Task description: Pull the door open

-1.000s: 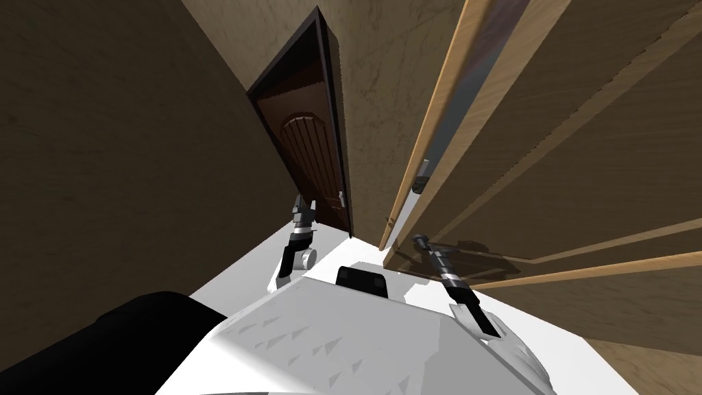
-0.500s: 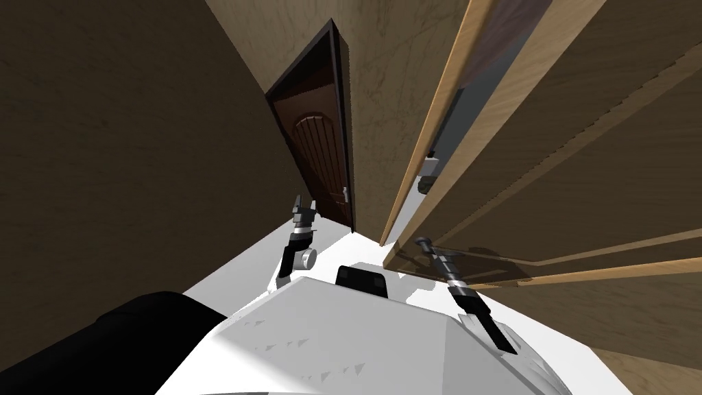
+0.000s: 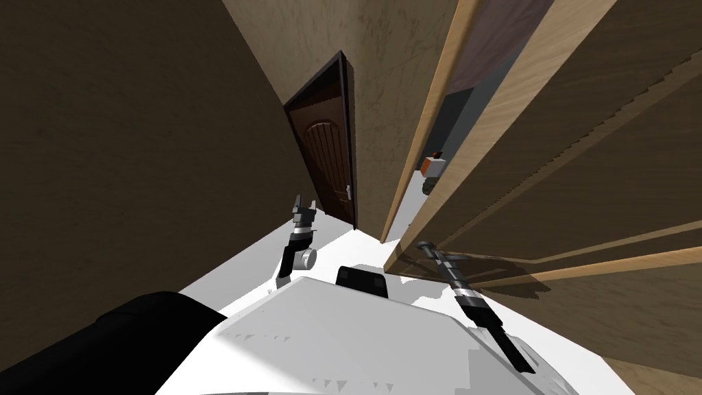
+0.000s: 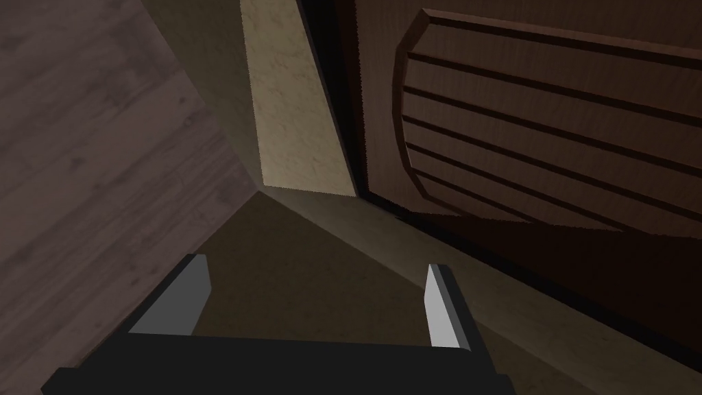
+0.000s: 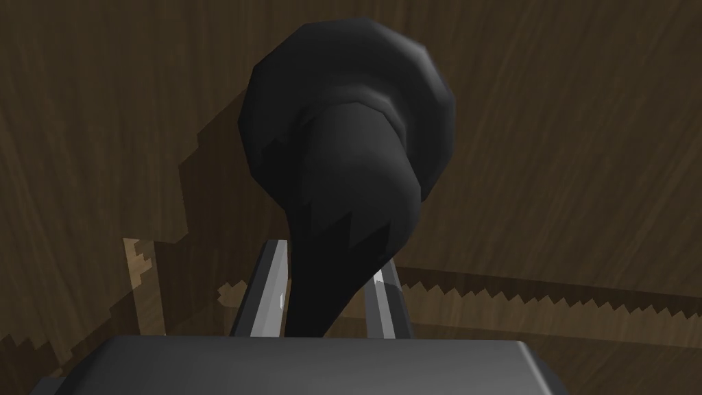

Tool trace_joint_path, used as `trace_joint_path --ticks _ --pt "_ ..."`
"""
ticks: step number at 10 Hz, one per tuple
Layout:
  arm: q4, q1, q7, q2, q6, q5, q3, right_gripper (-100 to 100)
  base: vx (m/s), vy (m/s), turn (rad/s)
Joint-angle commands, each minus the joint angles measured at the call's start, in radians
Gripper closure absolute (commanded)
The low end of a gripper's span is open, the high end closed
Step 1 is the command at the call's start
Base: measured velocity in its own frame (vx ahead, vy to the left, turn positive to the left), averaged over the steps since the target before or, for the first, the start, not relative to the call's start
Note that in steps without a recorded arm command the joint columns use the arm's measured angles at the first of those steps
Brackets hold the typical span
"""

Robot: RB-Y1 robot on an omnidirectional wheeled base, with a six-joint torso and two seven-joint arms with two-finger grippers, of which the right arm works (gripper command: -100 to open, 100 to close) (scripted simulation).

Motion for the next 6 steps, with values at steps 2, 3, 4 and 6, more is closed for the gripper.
trace_joint_path --ticks 2,3,4,6 --pt "0.015 0.015 -0.009 -0.012 -0.039 0.001 0.003 100 -0.179 -0.061 0.208" --pt "0.021 0.022 -0.012 -0.016 -0.056 0.001 0.005 100 -0.194 -0.082 0.176" --pt "0.028 0.028 -0.016 -0.021 -0.073 0.001 0.006 100 -0.219 -0.098 0.147" --pt "0.041 0.041 -0.024 -0.032 -0.107 0.002 0.009 100 -0.231 -0.099 0.193"
